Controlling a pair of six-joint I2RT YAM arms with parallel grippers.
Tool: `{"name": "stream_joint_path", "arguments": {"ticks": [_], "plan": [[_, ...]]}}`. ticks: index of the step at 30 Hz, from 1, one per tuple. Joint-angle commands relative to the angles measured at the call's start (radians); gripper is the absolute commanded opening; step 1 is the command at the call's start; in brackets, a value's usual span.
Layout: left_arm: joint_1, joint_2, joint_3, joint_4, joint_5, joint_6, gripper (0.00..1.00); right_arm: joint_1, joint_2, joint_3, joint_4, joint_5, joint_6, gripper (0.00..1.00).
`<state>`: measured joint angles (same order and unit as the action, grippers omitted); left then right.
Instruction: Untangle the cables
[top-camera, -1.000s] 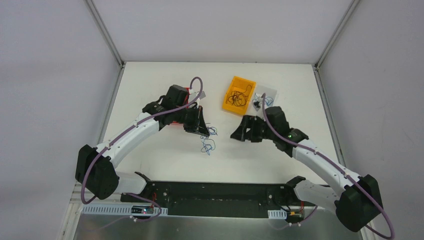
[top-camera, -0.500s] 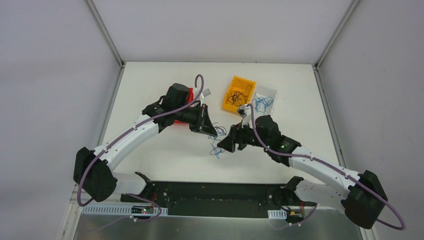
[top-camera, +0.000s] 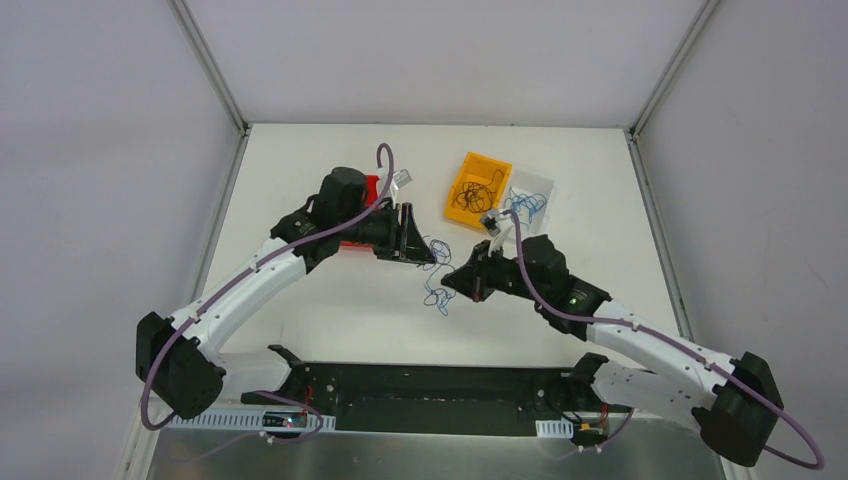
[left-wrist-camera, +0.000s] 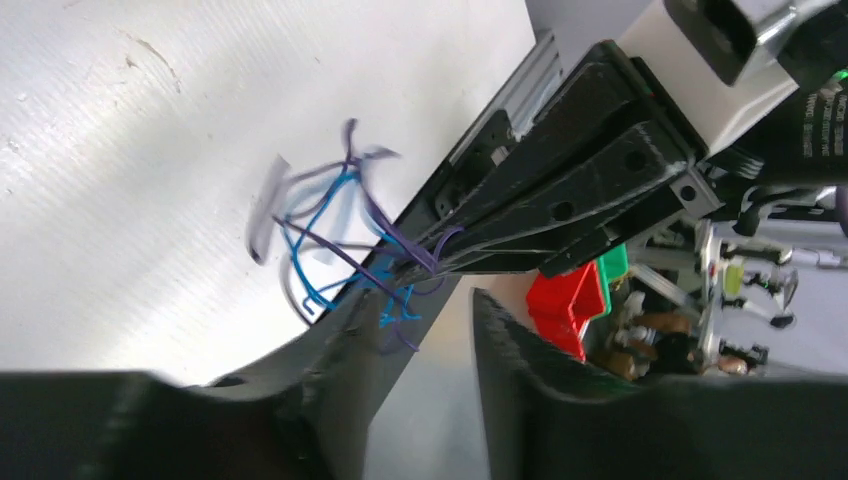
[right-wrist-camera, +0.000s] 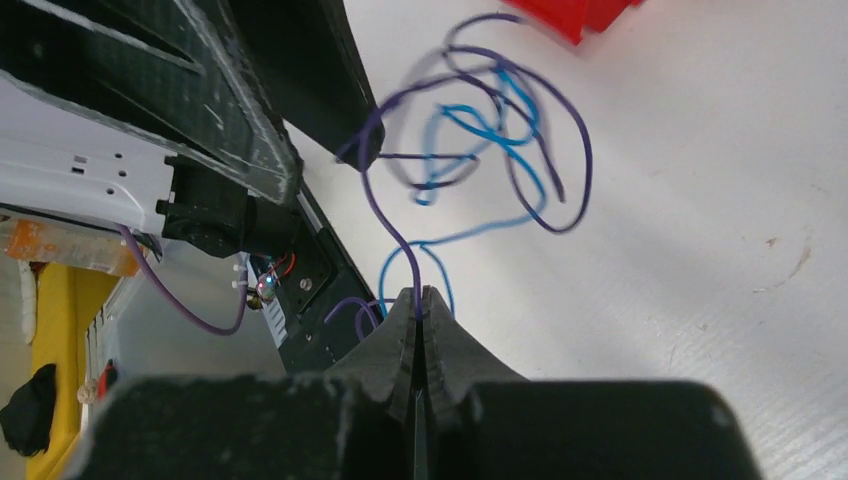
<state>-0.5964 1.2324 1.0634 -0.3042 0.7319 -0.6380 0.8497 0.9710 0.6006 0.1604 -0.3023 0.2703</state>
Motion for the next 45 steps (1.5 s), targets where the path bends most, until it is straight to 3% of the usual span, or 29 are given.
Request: {"name": "stream_joint_path", "arguments": {"ticks": [1, 5, 7, 13, 24, 29, 35, 40, 45], "plan": [[-0.007, -0.077, -0.043, 0.031, -0.109, 0.035, 0.52, 0.003, -0.065, 0.013, -0.022, 0.075, 0.038, 0.00], [-0.007, -0.153, -0.120, 0.031, -0.204, 0.088, 0.76, 0.001, -0.086, 0.053, -0.092, 0.101, 0.051, 0.00], [-0.006, -0.196, -0.154, 0.032, -0.249, 0.116, 0.82, 0.000, -0.089, 0.089, -0.125, 0.110, 0.060, 0.00], [-0.006, -0.293, -0.249, 0.073, -0.328, 0.169, 0.87, -0.005, -0.058, 0.218, -0.268, 0.130, 0.097, 0.00], [-0.007, -0.389, -0.473, 0.392, -0.307, 0.211, 0.99, -0.021, -0.002, 0.352, -0.350, 0.074, 0.152, 0.00], [-0.008, -0.395, -0.542, 0.587, -0.279, 0.254, 0.98, -0.041, 0.018, 0.403, -0.368, 0.045, 0.211, 0.00], [-0.009, -0.407, -0.564, 0.657, -0.326, 0.277, 0.94, -0.091, 0.032, 0.428, -0.374, 0.063, 0.344, 0.00], [-0.029, -0.409, -0.599, 0.772, -0.238, 0.344, 0.86, -0.109, 0.034, 0.436, -0.372, 0.146, 0.509, 0.00], [-0.088, -0.408, -0.612, 0.807, -0.251, 0.449, 0.84, -0.110, 0.028, 0.428, -0.365, 0.279, 0.676, 0.00]]}}
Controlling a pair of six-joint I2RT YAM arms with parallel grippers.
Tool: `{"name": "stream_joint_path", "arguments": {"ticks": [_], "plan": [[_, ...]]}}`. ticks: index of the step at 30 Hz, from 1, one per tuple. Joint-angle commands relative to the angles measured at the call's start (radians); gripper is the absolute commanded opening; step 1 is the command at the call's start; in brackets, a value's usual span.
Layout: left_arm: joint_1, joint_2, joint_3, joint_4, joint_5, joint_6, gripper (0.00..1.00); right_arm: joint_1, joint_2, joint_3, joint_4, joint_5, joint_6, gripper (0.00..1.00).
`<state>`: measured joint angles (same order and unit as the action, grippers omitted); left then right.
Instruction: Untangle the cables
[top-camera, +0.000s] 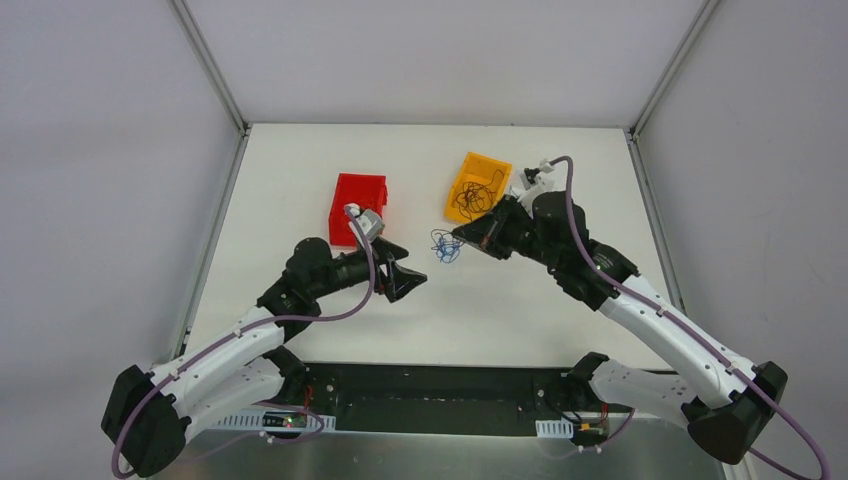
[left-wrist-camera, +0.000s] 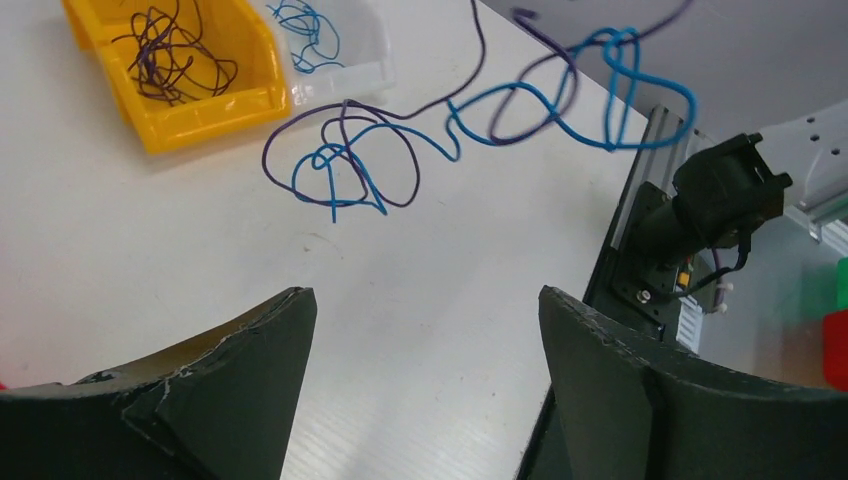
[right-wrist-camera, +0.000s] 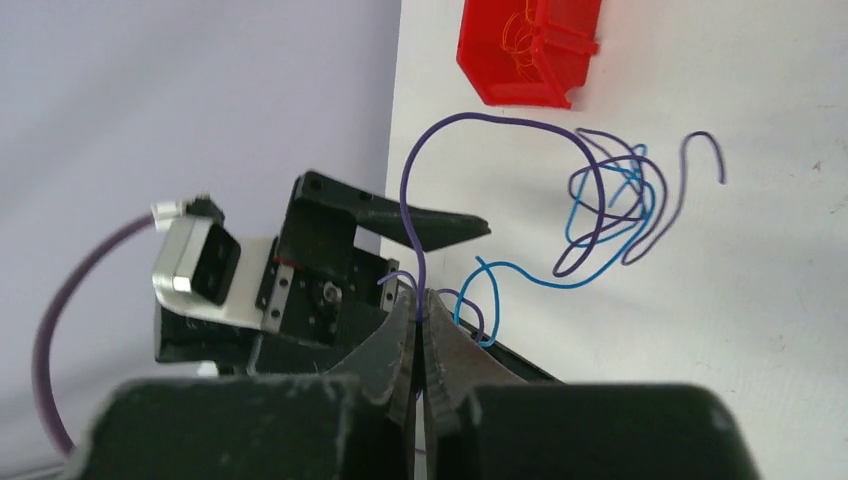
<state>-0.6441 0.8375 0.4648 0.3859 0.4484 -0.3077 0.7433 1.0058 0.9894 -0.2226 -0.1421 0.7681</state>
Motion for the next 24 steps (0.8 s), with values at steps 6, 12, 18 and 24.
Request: {"name": "stream_joint_path", "arguments": {"ticks": [6, 12, 18, 24], "plan": [[-0.101, 0.032, -0.005, 0.183, -0.005, 0.240, 0.84, -0.002, -0.022, 0.010, 0.079, 0.177, 0.265, 0.00], [-0.109, 0.129, 0.010, 0.303, -0.024, 0.296, 0.84, -0.003, -0.013, 0.026, 0.096, 0.153, 0.297, 0.00], [-0.108, 0.217, 0.045, 0.436, -0.023, 0.284, 0.85, -0.003, -0.013, 0.034, 0.128, 0.108, 0.320, 0.00], [-0.109, 0.300, 0.102, 0.520, 0.001, 0.229, 0.84, -0.003, -0.013, 0.032, 0.166, 0.081, 0.335, 0.00]]}}
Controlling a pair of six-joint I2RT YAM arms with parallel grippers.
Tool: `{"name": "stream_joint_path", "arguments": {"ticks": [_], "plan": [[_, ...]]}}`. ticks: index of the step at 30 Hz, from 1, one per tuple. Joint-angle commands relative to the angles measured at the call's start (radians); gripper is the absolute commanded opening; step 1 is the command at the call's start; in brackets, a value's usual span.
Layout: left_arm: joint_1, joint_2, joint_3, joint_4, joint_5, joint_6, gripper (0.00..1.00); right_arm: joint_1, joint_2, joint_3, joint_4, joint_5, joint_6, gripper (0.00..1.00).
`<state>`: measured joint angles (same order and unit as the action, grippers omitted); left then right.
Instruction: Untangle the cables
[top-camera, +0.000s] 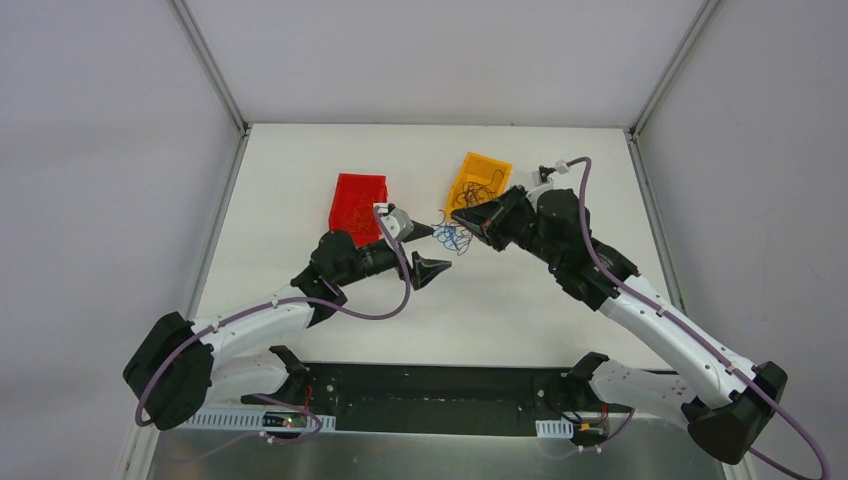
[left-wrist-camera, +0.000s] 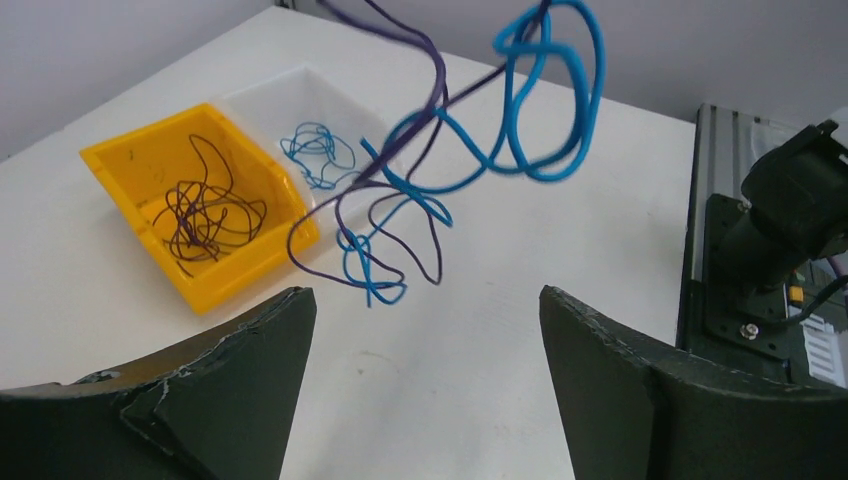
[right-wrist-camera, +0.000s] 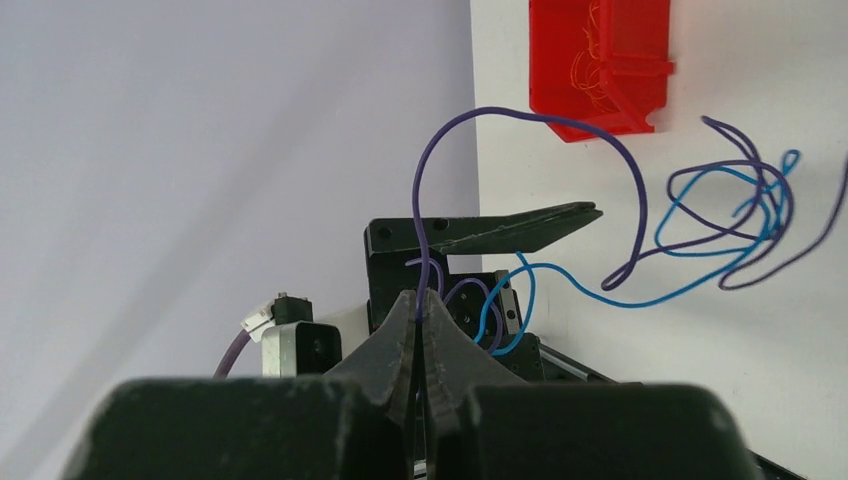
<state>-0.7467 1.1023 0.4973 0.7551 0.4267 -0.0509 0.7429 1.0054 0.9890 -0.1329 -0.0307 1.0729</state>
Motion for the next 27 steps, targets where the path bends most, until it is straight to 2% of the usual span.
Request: {"name": "stream_joint_path", "arguments": {"ticks": [1, 6, 11, 12, 13, 14, 15, 17, 22, 27], "plan": [[-0.006, 0.046, 0.077, 0.159, 0.023, -0.033, 0.84, -0.003, -0.013, 0.031, 0.080, -0.034, 0.034, 0.00], [-0.006, 0.103, 0.104, 0.233, 0.040, -0.066, 0.83, -0.003, -0.011, 0.025, 0.107, -0.058, 0.054, 0.00], [-0.006, 0.149, 0.125, 0.287, 0.029, -0.109, 0.76, -0.002, -0.014, 0.019, 0.125, -0.070, 0.067, 0.00], [-0.006, 0.155, 0.127, 0.301, 0.021, -0.117, 0.71, -0.003, -0.015, 0.019, 0.125, -0.070, 0.068, 0.00], [-0.006, 0.157, 0.130, 0.306, 0.012, -0.120, 0.60, -0.004, -0.017, 0.018, 0.125, -0.071, 0.069, 0.00], [-0.006, 0.157, 0.134, 0.303, 0.003, -0.123, 0.44, -0.004, -0.019, 0.016, 0.125, -0.068, 0.069, 0.00], [-0.006, 0.156, 0.137, 0.295, -0.008, -0.122, 0.22, -0.003, -0.023, 0.013, 0.125, -0.063, 0.069, 0.00], [-0.006, 0.141, 0.140, 0.256, -0.034, -0.110, 0.00, -0.004, -0.039, 0.008, 0.112, -0.035, 0.062, 0.00], [-0.003, 0.041, 0.092, 0.098, -0.134, -0.056, 0.00, -0.008, -0.128, 0.016, -0.029, 0.160, -0.042, 0.00], [0.014, -0.122, 0.041, -0.196, -0.275, -0.040, 0.00, -0.025, -0.208, 0.053, -0.332, 0.479, -0.155, 0.00]]}}
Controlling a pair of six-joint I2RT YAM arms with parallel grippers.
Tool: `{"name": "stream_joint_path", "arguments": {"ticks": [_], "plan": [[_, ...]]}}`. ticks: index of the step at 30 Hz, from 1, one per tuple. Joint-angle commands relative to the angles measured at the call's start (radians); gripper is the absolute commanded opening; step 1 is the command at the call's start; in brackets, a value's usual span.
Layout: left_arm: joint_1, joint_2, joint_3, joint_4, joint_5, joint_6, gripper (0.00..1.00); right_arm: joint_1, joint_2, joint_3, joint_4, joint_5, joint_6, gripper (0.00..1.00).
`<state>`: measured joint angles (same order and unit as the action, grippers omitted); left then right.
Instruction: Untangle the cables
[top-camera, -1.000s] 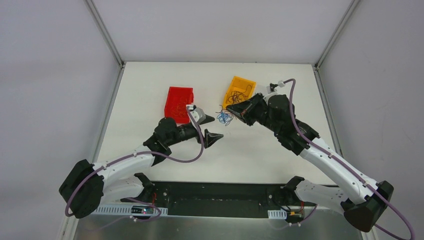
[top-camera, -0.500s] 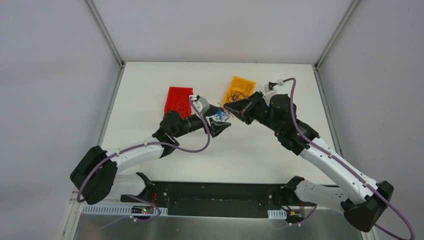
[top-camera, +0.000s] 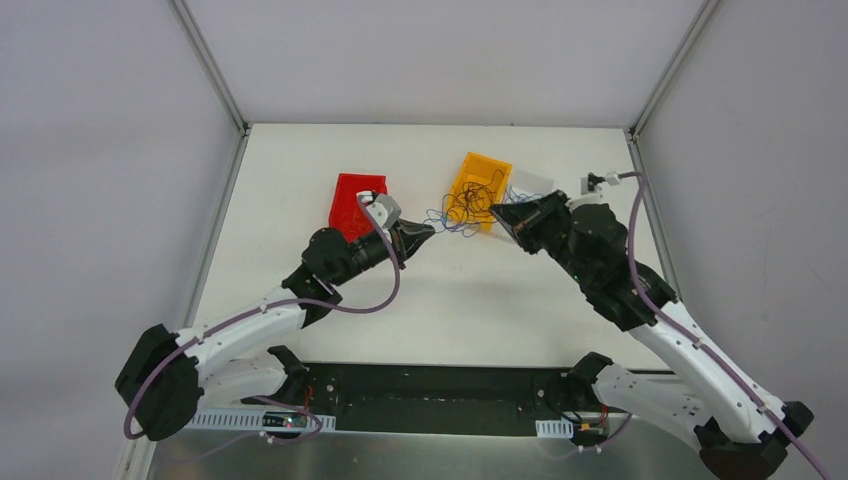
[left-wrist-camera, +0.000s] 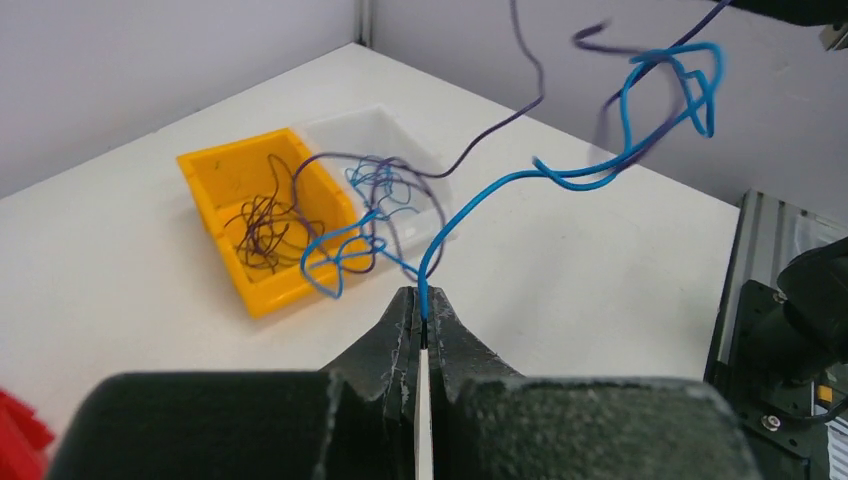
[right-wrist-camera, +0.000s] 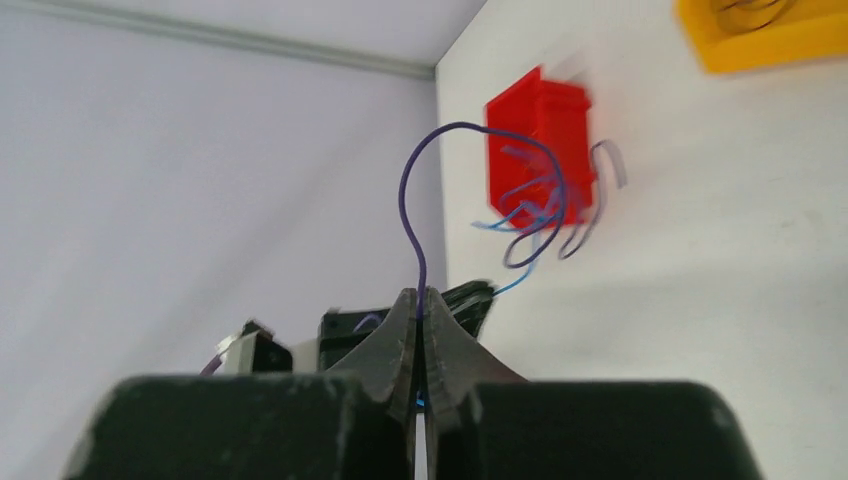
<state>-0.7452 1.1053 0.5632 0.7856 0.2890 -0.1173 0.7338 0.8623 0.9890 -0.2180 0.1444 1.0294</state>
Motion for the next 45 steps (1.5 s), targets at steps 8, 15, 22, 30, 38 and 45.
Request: {"name": "stream_joint_path", "arguments": {"ticks": [8, 15, 22, 30, 38, 45], "plan": [[0.212, -0.279, 0.082, -0.938, -0.411, -0.124, 0.00, -0.080, -0.151, 0.000, -0.482, 0.650, -0.227, 0.00], [0.277, -0.381, 0.070, -0.994, -0.416, -0.171, 0.00, -0.155, -0.123, 0.018, -0.508, 0.584, -0.316, 0.00], [0.277, -0.408, 0.096, -1.017, -0.430, -0.170, 0.00, -0.229, -0.039, 0.074, -0.474, 0.441, -0.418, 0.00], [0.277, -0.410, 0.157, -1.045, -0.325, -0.130, 0.00, -0.274, 0.125, 0.190, -0.362, -0.147, -0.512, 0.00], [0.277, -0.414, 0.196, -1.063, -0.292, -0.097, 0.00, -0.283, 0.314, 0.322, -0.279, -0.328, -0.475, 0.00], [0.277, -0.402, 0.223, -1.081, -0.296, -0.071, 0.00, -0.299, 0.515, 0.462, -0.260, -0.405, -0.467, 0.00]]}}
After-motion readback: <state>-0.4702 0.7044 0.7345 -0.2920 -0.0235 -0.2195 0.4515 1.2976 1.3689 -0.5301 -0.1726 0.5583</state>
